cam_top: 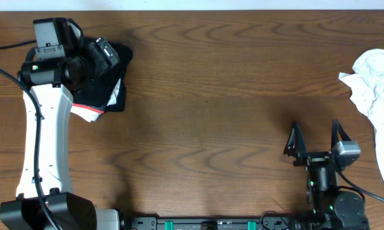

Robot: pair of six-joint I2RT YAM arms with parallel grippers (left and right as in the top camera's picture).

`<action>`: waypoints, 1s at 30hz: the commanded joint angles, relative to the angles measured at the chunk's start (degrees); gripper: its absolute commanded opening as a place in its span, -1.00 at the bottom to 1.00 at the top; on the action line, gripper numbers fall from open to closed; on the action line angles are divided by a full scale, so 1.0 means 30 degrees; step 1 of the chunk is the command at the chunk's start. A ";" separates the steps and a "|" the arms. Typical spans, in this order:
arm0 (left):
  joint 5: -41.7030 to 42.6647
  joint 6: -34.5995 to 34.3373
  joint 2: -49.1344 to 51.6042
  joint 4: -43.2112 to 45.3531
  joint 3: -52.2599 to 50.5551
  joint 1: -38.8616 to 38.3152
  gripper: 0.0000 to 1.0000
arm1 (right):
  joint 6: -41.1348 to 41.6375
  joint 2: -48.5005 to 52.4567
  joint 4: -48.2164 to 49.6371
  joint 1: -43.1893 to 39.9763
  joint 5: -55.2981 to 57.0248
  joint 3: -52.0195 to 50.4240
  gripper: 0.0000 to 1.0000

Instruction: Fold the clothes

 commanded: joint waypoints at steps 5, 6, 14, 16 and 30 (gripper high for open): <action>-0.0044 0.0189 0.0117 0.0007 0.0036 -0.0029 0.96 | 0.0131 -0.0175 0.0386 -0.0306 0.1282 -0.1654 0.98; -0.0044 0.0189 0.0117 0.0007 0.0036 -0.0029 0.96 | 0.0131 -0.0175 0.0386 -0.0306 0.1399 -0.1763 0.99; -0.0044 0.0189 0.0117 0.0015 0.0036 -0.0029 0.96 | -0.0663 -0.0175 0.0080 -0.0299 0.1523 -0.2455 0.99; -0.0044 0.0189 0.0117 0.0007 0.0036 -0.0029 0.96 | -0.0882 -0.0175 0.0109 -0.0299 0.1523 -0.2455 0.99; -0.0044 0.0189 0.0117 0.0007 0.0036 -0.0029 0.96 | -0.0860 -0.0168 -0.1494 -0.0299 0.1304 -0.2455 0.98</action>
